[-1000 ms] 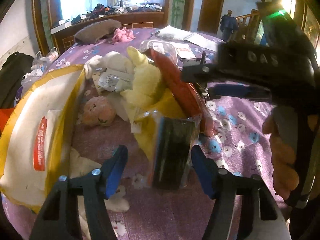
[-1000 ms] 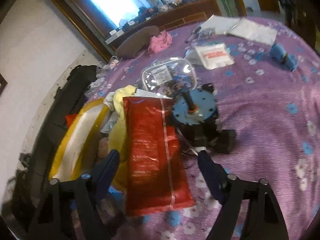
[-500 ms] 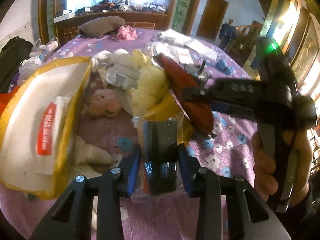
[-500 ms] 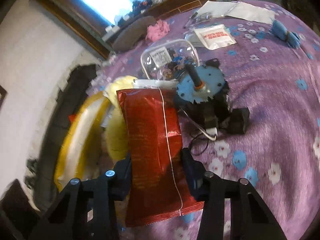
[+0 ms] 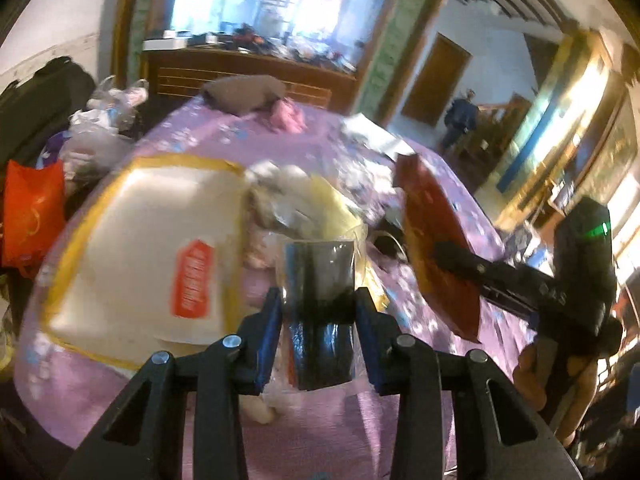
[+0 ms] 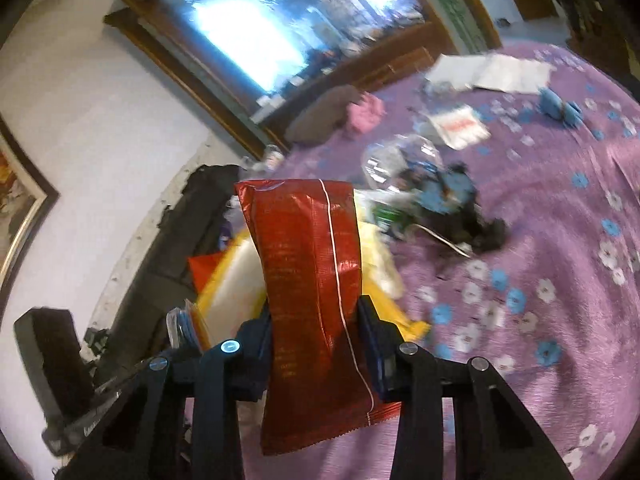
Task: Organize soft objects
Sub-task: 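Carry both items into the white box and open the left tool, then lower the red snack bag into the box and open the right tool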
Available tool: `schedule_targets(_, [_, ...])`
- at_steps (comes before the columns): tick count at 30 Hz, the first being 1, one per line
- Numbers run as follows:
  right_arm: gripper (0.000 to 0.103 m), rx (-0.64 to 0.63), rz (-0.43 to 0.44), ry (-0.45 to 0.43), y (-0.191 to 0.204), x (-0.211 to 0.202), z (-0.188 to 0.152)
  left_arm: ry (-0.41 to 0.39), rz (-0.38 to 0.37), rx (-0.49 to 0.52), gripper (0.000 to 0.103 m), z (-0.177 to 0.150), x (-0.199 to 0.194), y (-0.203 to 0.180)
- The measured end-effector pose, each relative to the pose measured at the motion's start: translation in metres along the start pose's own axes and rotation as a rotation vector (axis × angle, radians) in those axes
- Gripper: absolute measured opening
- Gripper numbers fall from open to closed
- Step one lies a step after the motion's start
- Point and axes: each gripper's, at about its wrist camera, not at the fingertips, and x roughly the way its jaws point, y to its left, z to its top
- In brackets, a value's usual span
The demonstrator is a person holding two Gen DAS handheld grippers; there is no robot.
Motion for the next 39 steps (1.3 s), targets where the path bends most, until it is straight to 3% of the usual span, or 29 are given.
schedule_targets(6, [0.041,-0.062,0.075,0.056,0.046,0.033,0.005,-0.041,0.077,-0.057,0.035,0.026,-0.013,0.053])
schedule_targets(12, [0.041,-0.105,0.094,0.135,0.077,0.097,0.009,-0.018,0.140,-0.095,0.035,0.037,0.011,0.103])
schedule_targets(21, [0.042,-0.147,0.042,0.188,0.098,0.180,0.022,0.074,0.222,-0.067,0.035,0.036,0.062,0.142])
schedule_targets(24, [0.042,-0.208,-0.022,0.190,0.106,0.204,0.021,0.095,0.231,-0.062,0.035,0.034,0.072,0.150])
schedule_targets(31, [0.049,-0.288,-0.086,0.192,0.117,0.230,0.011,0.150,0.243,-0.088,0.038,0.027,0.086,0.159])
schedule_targets(34, [0.052,-0.281,-0.084,0.221,0.116,0.238,0.006,0.151,0.248,-0.086,0.056,0.025,0.084,0.157])
schedule_targets(35, [0.053,-0.265,-0.066,0.224,0.114,0.237,0.006,0.140,0.233,-0.087,0.068,0.023,0.080,0.157])
schedule_targets(36, [0.056,-0.255,-0.042,0.230,0.113,0.234,0.007,0.136,0.235,-0.090,0.074,0.022,0.077,0.156])
schedule_targets(39, [0.061,-0.181,0.072,0.229,0.108,0.212,0.012,0.108,0.236,-0.127,0.075,0.017,0.057,0.156])
